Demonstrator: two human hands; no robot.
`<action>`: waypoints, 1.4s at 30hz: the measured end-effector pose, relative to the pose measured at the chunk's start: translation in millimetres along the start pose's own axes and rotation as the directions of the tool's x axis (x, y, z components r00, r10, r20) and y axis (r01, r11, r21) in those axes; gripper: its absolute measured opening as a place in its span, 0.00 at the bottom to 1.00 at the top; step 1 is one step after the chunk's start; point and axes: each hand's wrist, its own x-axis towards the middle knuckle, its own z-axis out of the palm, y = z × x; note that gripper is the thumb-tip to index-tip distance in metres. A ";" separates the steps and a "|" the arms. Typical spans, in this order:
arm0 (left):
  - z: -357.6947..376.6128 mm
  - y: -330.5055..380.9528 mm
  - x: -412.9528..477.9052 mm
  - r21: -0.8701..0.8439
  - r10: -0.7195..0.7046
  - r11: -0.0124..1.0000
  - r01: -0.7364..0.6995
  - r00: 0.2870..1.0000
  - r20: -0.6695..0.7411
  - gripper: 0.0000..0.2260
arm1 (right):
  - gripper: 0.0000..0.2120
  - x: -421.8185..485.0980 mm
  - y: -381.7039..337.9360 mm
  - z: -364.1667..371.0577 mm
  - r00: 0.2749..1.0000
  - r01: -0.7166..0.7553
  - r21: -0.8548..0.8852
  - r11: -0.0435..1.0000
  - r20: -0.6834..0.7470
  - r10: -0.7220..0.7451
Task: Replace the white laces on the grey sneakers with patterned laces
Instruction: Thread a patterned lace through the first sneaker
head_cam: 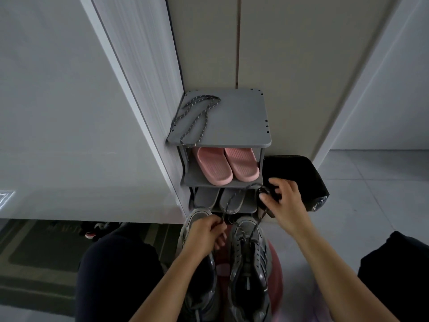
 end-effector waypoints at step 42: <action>33.9 2.0 -0.4 0.451 -0.079 0.890 0.066 0.997 0.009 0.17 | 0.06 -54.6 33.4 66.1 0.931 -0.128 -0.176 0.976 0.317 0.180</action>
